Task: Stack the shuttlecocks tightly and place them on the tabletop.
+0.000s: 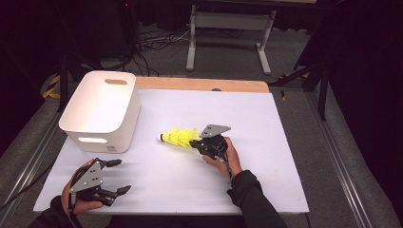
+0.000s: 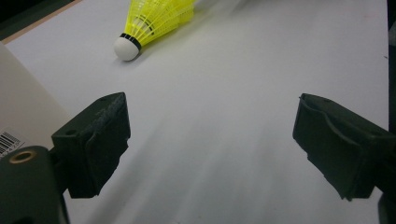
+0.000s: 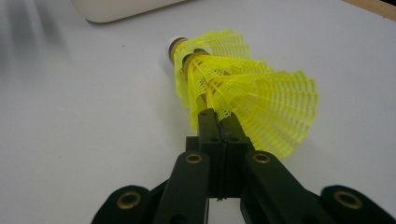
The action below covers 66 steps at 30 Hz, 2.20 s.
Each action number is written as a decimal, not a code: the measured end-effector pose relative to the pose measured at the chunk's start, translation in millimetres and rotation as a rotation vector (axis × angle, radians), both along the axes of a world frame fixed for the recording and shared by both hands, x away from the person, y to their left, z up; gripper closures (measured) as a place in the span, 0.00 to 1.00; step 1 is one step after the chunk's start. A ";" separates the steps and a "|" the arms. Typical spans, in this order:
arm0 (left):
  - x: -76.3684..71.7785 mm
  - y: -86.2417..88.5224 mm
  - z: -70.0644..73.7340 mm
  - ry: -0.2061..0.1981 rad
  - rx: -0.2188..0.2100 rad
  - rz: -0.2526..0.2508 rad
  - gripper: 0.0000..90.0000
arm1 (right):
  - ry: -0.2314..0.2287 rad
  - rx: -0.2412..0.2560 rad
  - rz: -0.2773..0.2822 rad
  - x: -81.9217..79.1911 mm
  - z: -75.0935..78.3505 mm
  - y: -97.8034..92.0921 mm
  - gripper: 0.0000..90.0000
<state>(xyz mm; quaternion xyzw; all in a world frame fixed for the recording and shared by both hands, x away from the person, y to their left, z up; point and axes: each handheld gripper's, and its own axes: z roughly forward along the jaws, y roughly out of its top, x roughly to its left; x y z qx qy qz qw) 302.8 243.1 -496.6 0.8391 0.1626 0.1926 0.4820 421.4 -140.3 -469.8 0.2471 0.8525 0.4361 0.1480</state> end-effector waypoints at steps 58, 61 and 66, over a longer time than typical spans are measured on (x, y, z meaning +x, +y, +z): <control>-1.6 0.8 1.5 -0.009 0.010 0.001 0.13 | -0.163 -0.125 -0.063 -27.1 22.6 7.6 0.43; -1.6 0.7 1.3 -0.006 0.009 0.002 0.13 | -0.181 -0.119 -0.060 -30.5 27.2 5.9 0.40; -1.5 1.5 1.7 -0.007 0.005 0.006 0.13 | -0.211 -0.125 -0.068 -36.0 32.9 3.0 0.35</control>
